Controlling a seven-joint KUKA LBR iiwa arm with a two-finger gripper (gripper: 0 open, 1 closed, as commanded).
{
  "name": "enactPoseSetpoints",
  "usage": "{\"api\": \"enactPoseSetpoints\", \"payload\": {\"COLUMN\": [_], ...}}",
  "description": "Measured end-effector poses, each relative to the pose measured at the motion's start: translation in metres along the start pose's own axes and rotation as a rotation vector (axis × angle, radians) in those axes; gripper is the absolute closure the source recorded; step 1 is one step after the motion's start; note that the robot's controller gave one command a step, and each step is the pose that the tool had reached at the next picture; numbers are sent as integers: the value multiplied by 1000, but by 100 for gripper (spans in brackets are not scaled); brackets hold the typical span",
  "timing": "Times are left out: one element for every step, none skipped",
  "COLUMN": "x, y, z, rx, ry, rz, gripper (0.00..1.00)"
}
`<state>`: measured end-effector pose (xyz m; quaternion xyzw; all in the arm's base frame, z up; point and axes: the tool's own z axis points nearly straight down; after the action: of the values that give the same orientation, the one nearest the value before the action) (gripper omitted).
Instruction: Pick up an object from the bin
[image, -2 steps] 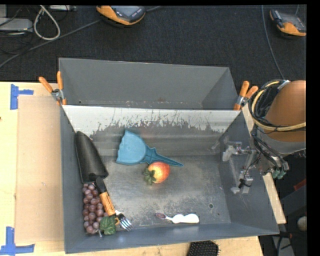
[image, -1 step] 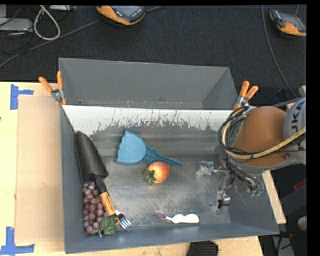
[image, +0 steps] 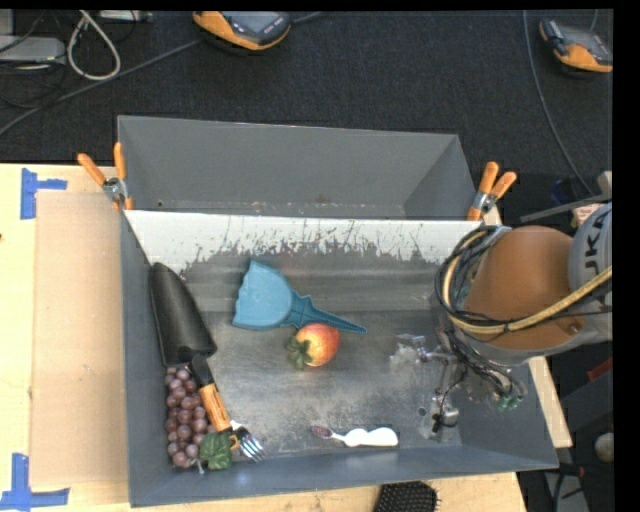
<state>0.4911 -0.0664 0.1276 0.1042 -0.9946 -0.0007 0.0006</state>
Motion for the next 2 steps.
{"api": "enactPoseSetpoints", "payload": {"x": [-5,-12], "y": [106,112], "z": [12,56], "rx": [-5,7], "ry": [5,-23], "rz": [-235,-84], "gripper": [0,0]}}
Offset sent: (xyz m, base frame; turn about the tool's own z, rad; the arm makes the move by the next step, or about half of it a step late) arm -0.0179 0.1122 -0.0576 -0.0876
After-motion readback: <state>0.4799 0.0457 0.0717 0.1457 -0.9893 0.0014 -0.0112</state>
